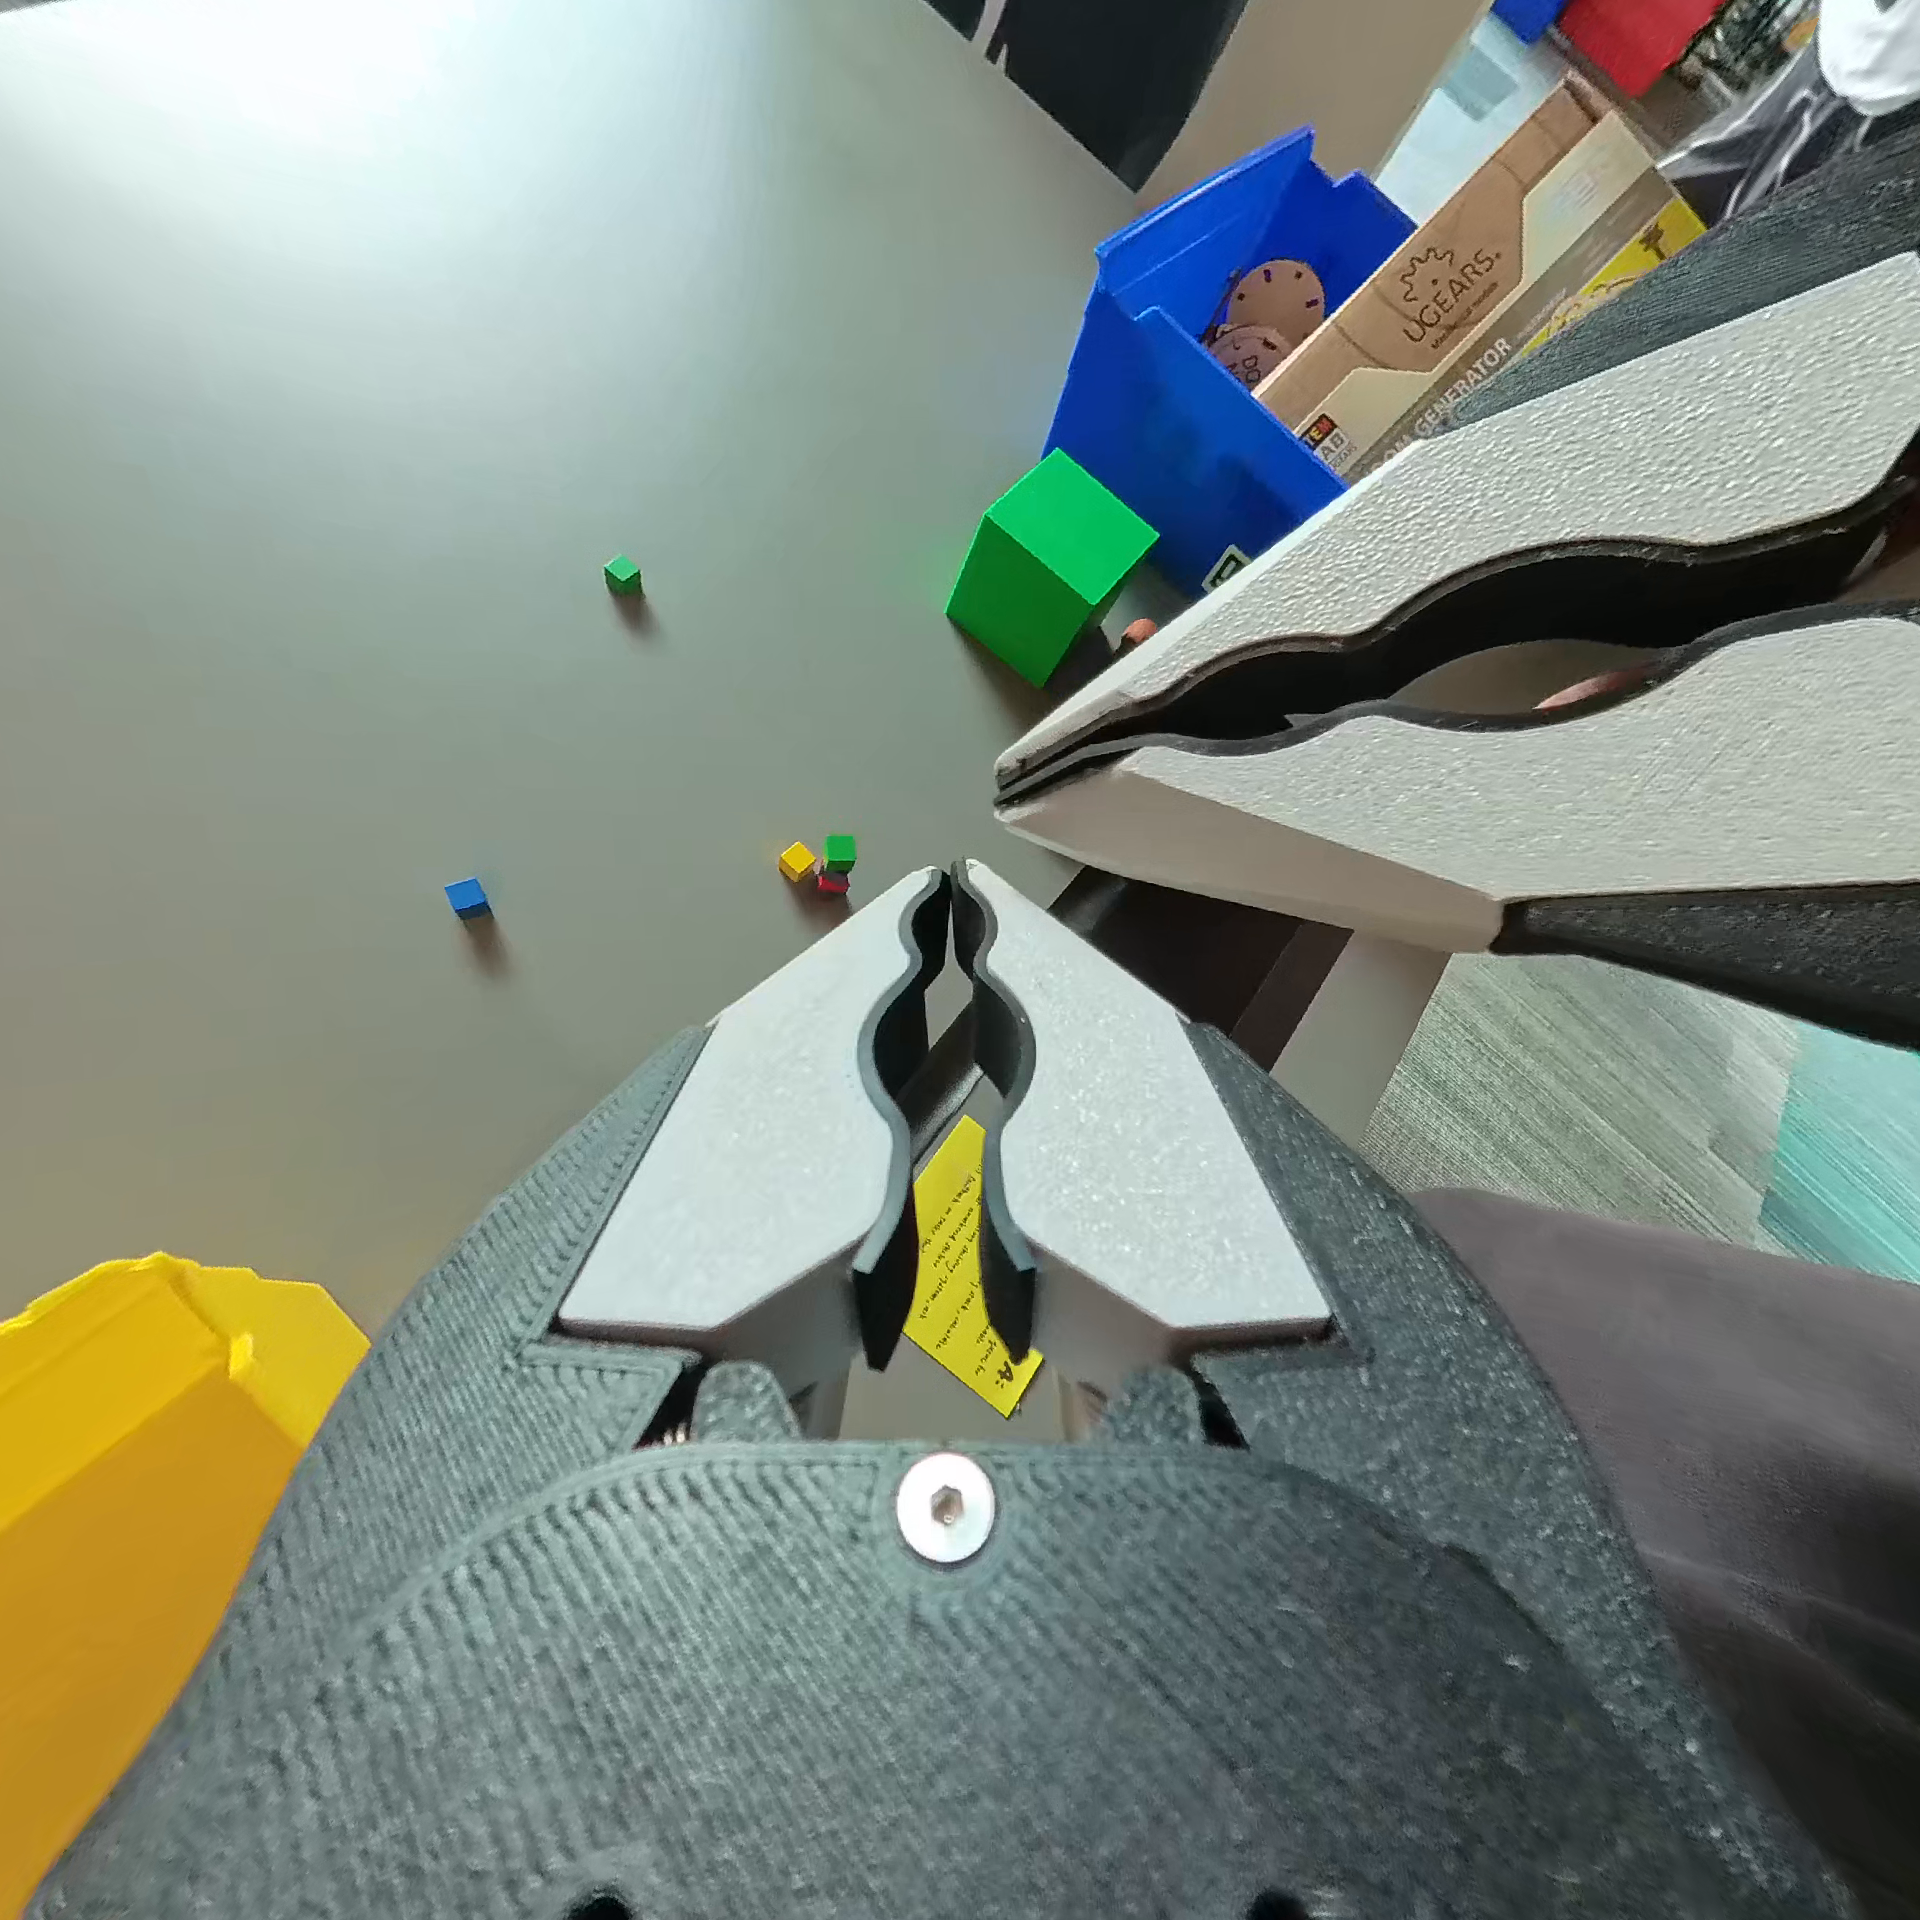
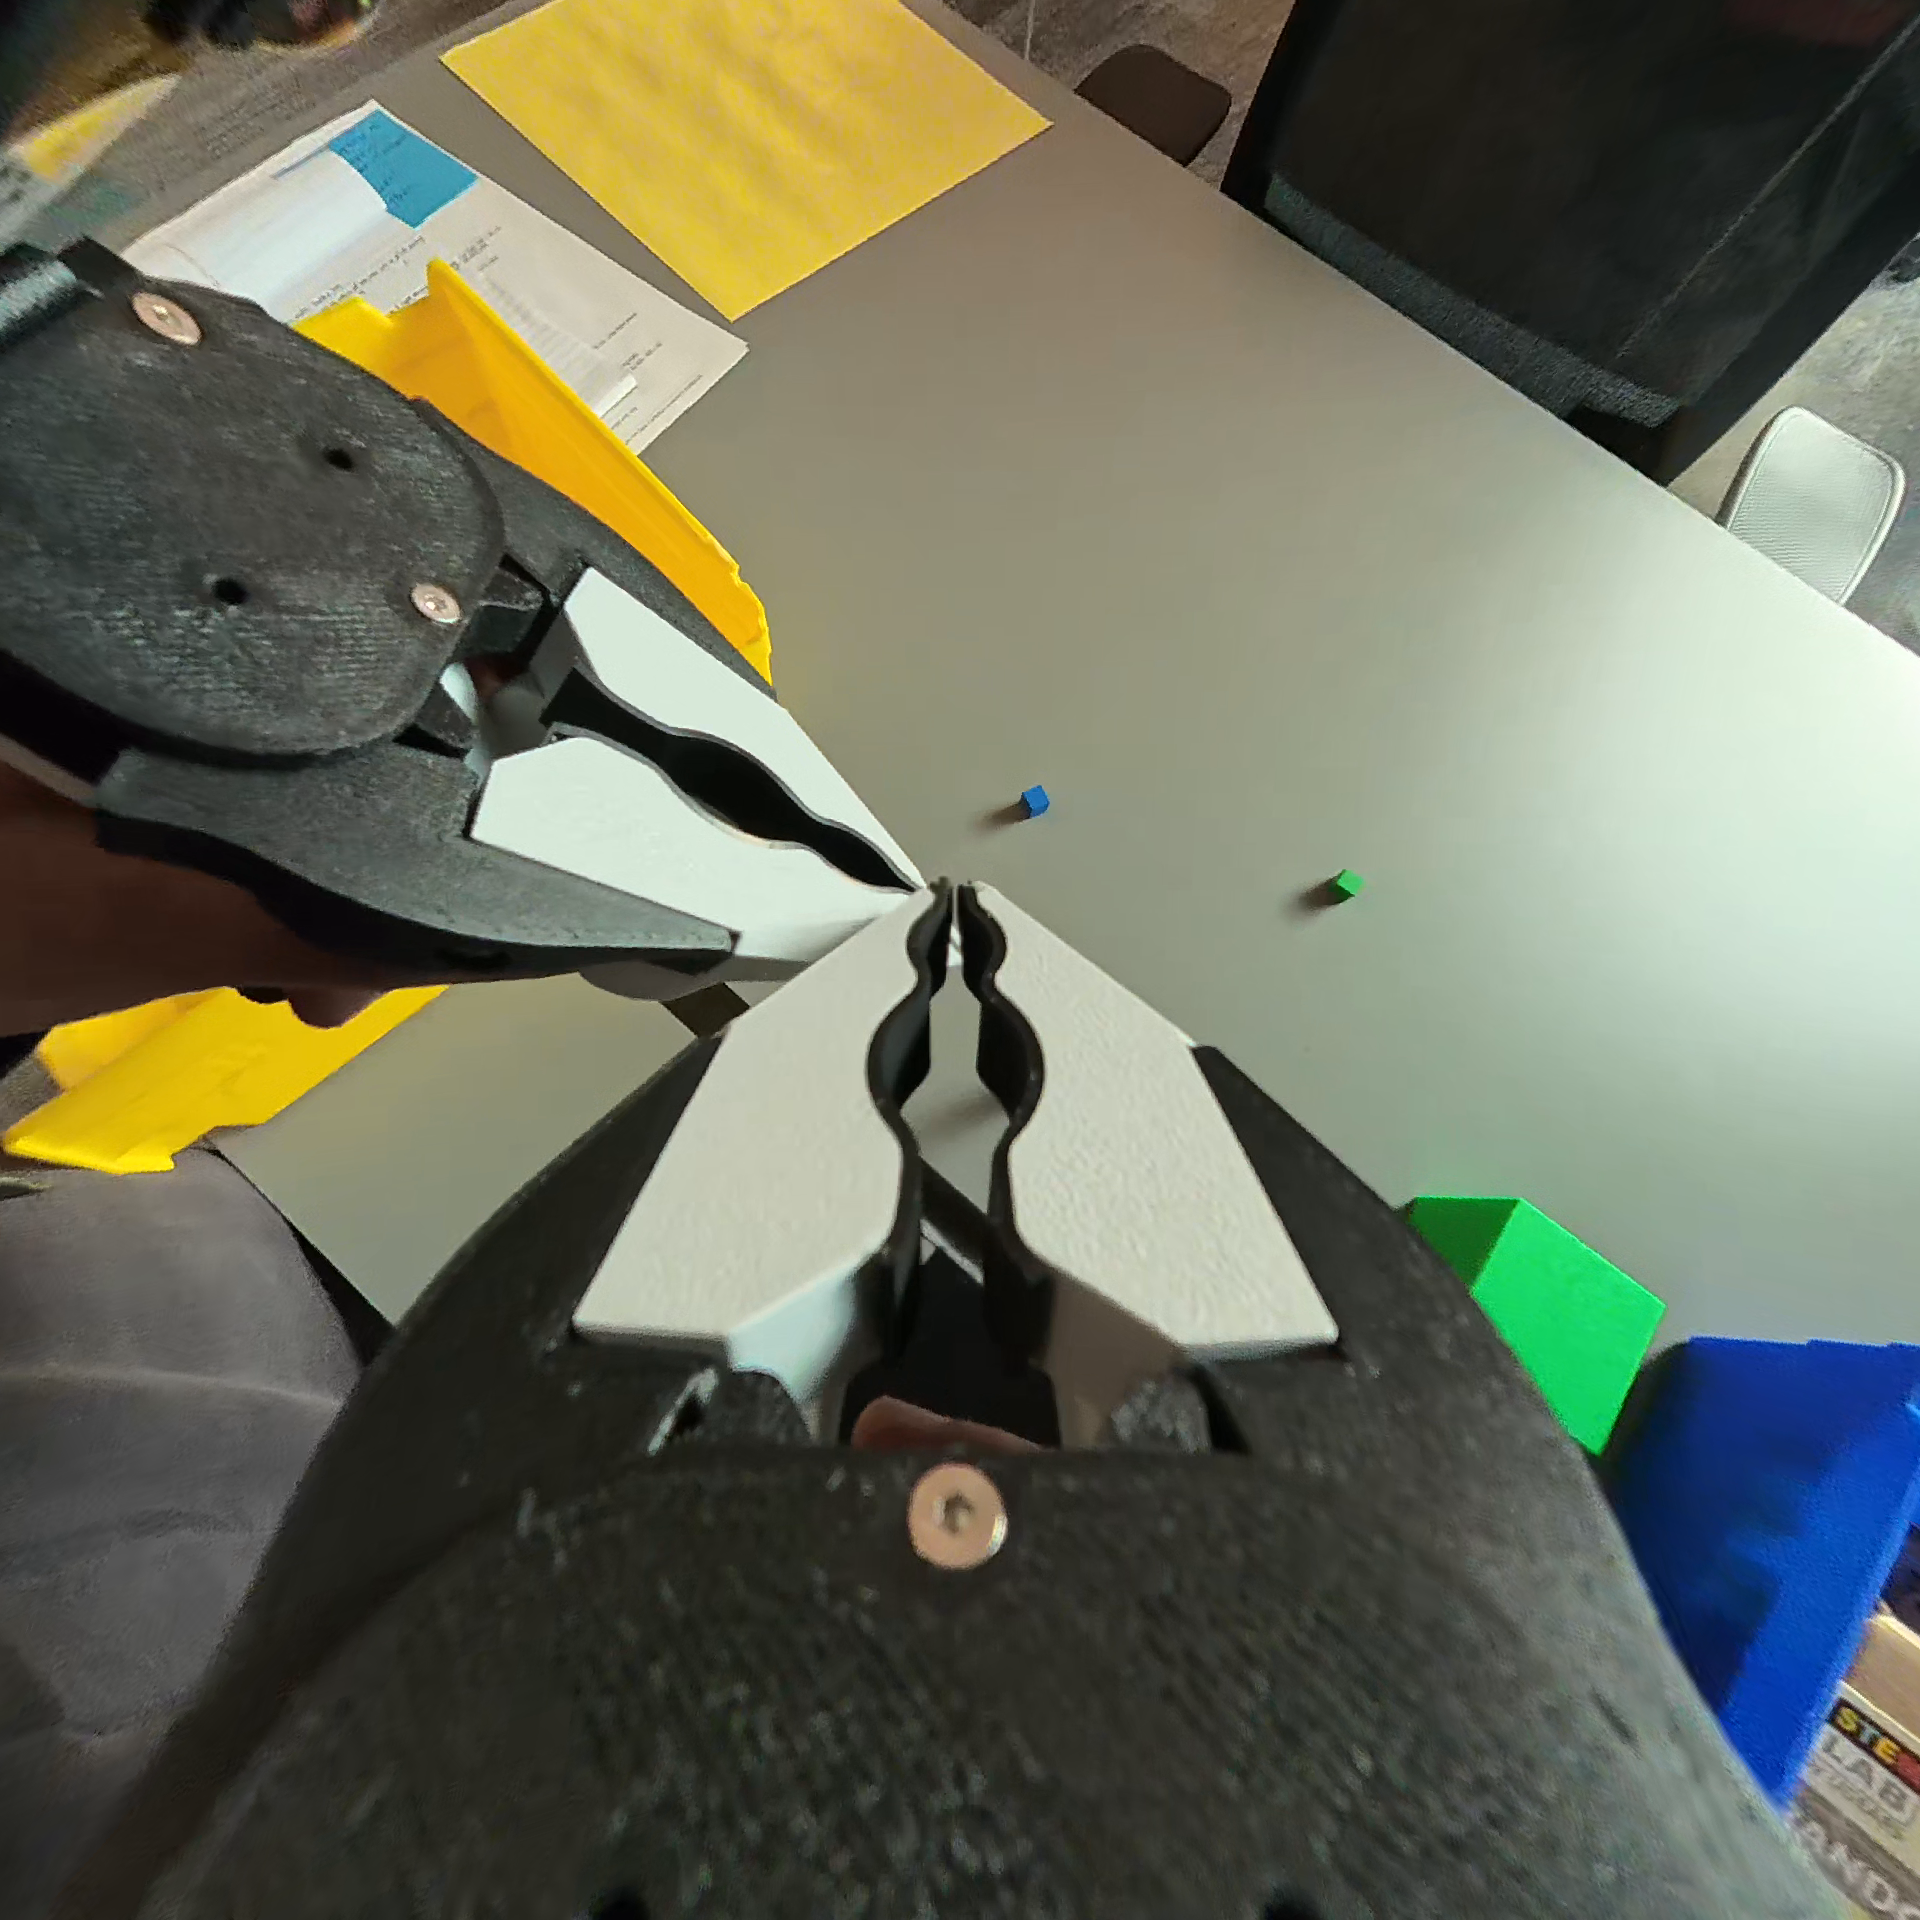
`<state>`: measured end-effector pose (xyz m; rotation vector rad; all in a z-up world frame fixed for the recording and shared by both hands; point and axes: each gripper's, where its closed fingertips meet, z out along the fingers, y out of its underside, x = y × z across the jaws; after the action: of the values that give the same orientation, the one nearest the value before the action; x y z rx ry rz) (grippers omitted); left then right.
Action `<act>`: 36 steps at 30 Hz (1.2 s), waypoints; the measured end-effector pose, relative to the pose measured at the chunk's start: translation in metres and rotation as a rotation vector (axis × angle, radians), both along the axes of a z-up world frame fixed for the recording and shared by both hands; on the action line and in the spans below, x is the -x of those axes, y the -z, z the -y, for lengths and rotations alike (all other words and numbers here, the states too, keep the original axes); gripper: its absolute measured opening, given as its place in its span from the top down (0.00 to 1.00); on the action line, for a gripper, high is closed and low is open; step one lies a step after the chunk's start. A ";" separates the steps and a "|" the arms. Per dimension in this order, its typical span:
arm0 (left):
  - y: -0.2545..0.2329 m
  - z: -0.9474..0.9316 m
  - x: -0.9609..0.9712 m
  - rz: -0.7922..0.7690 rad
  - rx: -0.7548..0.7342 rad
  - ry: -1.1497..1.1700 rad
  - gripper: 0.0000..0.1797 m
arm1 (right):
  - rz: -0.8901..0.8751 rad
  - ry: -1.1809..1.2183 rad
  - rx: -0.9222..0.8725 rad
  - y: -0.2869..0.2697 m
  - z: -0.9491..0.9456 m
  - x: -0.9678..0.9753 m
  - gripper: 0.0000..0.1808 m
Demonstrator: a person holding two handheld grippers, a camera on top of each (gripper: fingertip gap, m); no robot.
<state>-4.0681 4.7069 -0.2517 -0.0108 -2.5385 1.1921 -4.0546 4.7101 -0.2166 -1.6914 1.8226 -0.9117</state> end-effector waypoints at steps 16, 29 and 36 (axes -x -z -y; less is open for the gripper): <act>0.011 0.007 0.001 -0.007 -0.046 -0.003 1.00 | 0.049 0.034 -0.101 0.002 0.005 0.001 0.83; 0.032 0.043 -0.072 0.078 -0.118 -0.209 0.90 | 0.039 0.114 -0.039 0.013 0.089 0.014 0.78; 0.084 0.060 -0.102 0.069 -0.288 -0.399 0.78 | -0.113 0.070 -0.085 0.089 0.158 -0.024 0.75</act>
<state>-3.9660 4.6469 -0.3355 0.5552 -2.8360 0.9499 -4.0303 4.5517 -0.3054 -1.6661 1.9767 -0.7690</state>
